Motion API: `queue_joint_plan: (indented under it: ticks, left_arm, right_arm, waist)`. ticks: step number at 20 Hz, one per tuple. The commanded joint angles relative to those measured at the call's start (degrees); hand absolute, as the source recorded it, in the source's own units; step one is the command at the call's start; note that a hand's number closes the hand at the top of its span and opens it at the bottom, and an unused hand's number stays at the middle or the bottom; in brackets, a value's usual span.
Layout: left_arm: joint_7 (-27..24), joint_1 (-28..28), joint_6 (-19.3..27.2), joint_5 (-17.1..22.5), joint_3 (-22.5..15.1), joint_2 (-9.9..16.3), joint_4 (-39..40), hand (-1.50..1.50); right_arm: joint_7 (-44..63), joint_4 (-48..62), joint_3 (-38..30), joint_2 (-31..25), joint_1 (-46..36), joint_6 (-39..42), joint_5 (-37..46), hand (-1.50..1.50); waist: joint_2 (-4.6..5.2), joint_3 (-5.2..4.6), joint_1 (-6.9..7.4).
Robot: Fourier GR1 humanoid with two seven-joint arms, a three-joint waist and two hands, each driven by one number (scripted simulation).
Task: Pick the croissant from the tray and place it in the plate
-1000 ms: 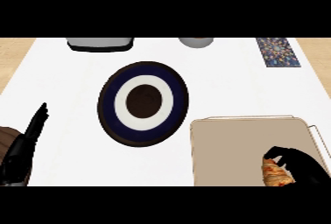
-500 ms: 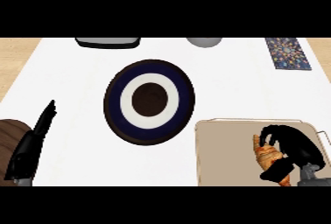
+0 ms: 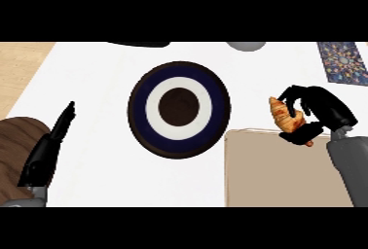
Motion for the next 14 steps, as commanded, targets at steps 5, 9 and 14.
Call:
queue_joint_plan:
  ticks: [5, 9, 14]
  left_arm:
    - [1.52, -0.58, 1.92, -1.12, 0.30, -0.72, 0.05, 0.00]
    - [1.90, -0.71, 0.72, -0.26, 1.39, 0.59, -0.18, 0.00]
    - [0.24, 2.38, -0.80, 1.47, 3.29, 1.60, 0.30, 0.00]
  right_arm:
    - [-20.05, 14.67, -8.84, -1.64, -12.29, -11.97, -4.34, 1.50]
    - [-32.17, 19.82, -11.52, -1.67, -17.90, -10.04, -9.80, 1.50]
    - [-40.96, 28.57, -10.87, -0.47, -24.96, -2.33, -12.71, 1.50]
  waist:
    - [-0.66, -0.10, -2.06]
    - [-1.15, -0.21, -2.90]
    - [-1.70, -0.42, -4.12]
